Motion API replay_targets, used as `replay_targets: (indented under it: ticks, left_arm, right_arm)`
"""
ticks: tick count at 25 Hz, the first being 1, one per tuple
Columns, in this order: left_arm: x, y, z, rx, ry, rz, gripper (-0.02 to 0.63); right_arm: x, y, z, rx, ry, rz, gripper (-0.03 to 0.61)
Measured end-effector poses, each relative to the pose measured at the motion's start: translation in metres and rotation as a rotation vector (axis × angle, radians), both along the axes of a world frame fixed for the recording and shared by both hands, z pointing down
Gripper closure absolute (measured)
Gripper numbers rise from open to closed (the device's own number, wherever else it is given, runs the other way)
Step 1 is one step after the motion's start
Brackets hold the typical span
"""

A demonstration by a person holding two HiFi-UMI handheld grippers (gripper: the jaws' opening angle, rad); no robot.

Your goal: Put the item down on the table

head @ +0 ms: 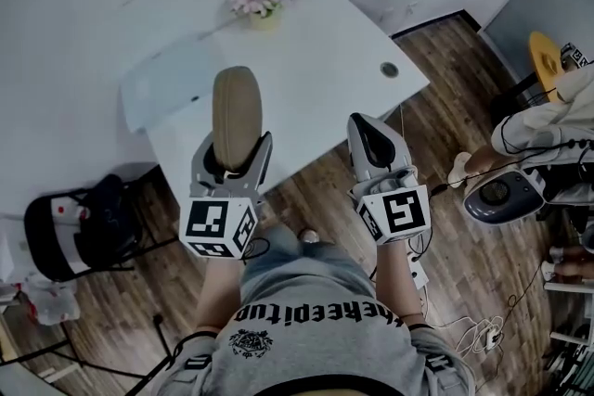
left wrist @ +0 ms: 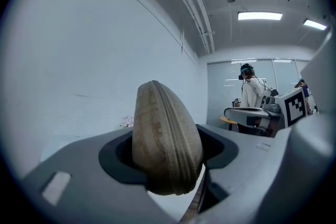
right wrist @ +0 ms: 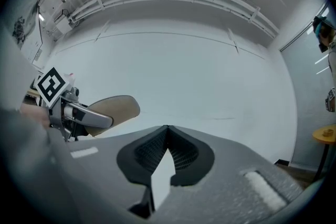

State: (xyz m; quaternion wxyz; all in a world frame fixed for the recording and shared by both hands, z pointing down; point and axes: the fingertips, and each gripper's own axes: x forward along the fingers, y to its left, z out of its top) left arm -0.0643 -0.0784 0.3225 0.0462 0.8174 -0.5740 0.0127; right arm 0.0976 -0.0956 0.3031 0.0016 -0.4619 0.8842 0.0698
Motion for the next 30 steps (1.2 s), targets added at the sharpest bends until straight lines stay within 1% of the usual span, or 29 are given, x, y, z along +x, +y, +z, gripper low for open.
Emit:
replay_targets:
  ticks: [8, 21, 25, 30]
  left_arm:
    - [0.002, -0.025, 0.006, -0.026, -0.022, -0.01, 0.314]
    - [0.001, -0.106, 0.013, -0.056, -0.049, 0.023, 0.314]
    - [0.0, -0.129, 0.022, -0.084, -0.051, 0.042, 0.314]
    - [0.0, -0.154, 0.041, -0.137, -0.052, 0.058, 0.314]
  right_arm:
    - [-0.003, -0.029, 0.008, -0.022, -0.015, -0.024, 0.578]
    - [-0.009, -0.107, 0.012, -0.043, -0.008, -0.012, 0.578]
    - [-0.011, -0.129, 0.018, -0.067, -0.003, 0.0, 0.578]
    - [-0.011, -0.152, 0.033, -0.112, 0.005, 0.011, 0.578]
